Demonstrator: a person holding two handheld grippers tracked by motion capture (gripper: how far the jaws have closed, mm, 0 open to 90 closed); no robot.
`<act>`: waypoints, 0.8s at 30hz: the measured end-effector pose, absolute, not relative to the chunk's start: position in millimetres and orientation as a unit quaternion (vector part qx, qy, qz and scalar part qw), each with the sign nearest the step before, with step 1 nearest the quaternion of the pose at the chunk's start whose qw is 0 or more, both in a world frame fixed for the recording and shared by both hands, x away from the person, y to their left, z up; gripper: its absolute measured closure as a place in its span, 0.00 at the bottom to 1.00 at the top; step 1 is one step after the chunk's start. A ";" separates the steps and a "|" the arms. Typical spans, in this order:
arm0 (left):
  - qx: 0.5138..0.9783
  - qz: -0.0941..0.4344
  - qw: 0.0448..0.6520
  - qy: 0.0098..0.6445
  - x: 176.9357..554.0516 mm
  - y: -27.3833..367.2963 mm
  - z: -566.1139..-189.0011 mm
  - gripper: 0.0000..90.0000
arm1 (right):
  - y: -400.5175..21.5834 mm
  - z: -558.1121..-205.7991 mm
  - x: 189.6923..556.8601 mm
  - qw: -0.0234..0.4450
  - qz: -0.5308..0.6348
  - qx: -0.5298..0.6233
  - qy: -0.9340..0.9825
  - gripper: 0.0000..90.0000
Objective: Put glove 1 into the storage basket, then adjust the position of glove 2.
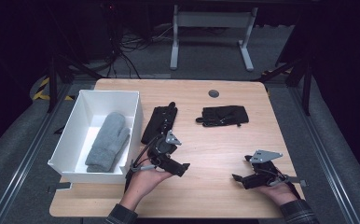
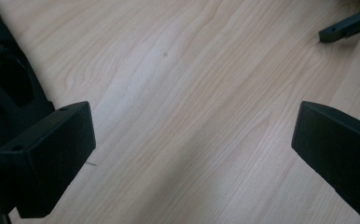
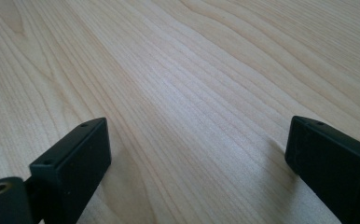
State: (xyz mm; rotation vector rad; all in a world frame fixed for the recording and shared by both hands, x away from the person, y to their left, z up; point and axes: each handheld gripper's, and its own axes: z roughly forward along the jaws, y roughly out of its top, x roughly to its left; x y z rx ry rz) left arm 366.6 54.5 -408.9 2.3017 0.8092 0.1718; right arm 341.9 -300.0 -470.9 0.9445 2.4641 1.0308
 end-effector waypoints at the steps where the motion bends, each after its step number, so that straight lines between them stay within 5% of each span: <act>1: 0.886 0.067 0.336 0.313 365.7 54.8 -413.6 0.00 | -299.9 -470.9 342.0 0.154 0.359 0.330 0.859 0.07; 16: 0.898 0.087 0.289 0.319 357.9 64.7 -466.7 0.00 | -299.3 -471.0 342.4 0.155 0.356 0.331 0.860 0.05; 24: 0.881 0.107 0.352 0.297 352.1 78.4 -478.1 0.00 | -293.1 -463.3 344.4 0.144 0.334 0.319 0.876 0.13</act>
